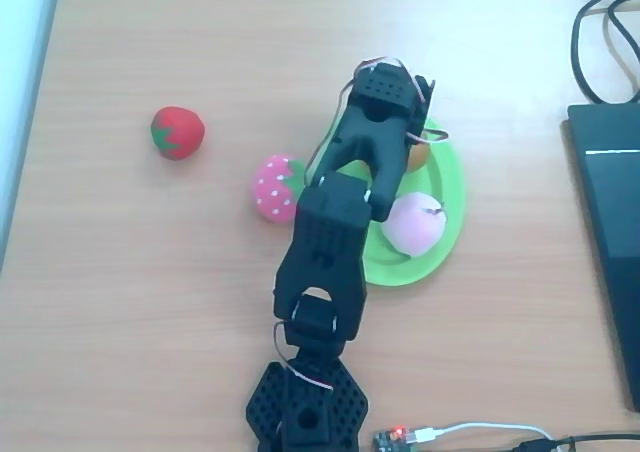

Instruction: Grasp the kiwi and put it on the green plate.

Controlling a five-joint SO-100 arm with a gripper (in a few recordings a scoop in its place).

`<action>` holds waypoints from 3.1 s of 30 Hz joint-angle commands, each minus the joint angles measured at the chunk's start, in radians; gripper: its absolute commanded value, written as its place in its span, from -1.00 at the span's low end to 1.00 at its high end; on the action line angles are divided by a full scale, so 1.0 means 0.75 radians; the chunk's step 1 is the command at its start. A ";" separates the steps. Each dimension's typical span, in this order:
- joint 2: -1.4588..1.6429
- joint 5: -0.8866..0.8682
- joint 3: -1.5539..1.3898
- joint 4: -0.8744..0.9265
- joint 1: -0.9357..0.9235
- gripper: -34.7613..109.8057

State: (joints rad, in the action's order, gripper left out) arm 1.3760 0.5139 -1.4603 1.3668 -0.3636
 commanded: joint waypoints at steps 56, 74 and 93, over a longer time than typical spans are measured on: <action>1.941 -0.626 -1.798 -0.628 0.644 -0.52; 2.313 -0.771 -2.225 -0.675 0.517 -0.63; 2.555 -0.730 -2.233 -0.366 0.481 -0.63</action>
State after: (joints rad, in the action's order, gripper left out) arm 3.2643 -0.0245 -3.1293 1.0584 -0.0015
